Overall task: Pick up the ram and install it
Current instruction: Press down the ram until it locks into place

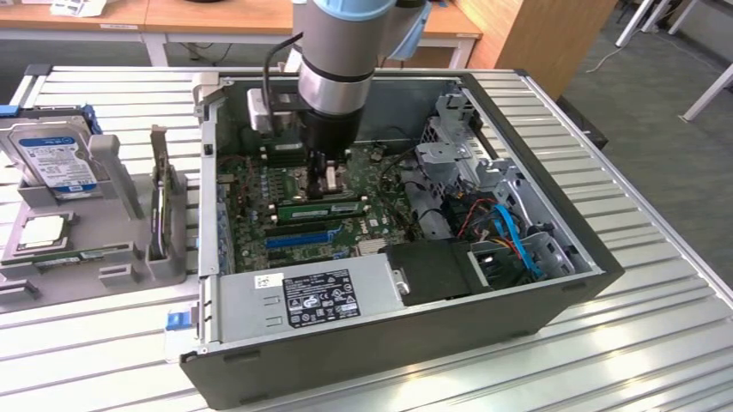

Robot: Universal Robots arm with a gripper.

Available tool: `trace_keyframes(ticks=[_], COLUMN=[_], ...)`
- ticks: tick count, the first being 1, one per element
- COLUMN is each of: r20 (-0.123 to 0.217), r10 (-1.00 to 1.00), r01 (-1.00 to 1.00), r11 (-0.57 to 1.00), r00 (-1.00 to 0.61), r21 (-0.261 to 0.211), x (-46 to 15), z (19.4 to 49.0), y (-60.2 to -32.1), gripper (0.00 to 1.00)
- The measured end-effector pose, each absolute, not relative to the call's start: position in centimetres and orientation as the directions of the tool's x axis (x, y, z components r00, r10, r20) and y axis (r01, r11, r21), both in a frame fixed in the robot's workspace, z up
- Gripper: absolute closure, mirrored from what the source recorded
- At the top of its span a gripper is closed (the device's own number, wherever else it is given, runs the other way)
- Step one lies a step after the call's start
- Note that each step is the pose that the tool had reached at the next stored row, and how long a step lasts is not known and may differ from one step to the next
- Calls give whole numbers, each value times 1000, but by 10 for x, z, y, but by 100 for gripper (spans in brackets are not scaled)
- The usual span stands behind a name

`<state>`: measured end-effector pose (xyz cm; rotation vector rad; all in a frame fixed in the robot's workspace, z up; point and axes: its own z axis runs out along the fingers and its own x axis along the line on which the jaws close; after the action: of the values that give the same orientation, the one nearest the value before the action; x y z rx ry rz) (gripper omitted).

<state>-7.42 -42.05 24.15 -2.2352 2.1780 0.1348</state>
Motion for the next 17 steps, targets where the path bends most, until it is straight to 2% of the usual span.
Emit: trace_keyframes(ticks=[17], r20=[-74], r10=[-997], r01=[-999], r11=[-27], r00=[24], r21=[46], x=[-88], z=[241], y=[-422], gripper=[90])
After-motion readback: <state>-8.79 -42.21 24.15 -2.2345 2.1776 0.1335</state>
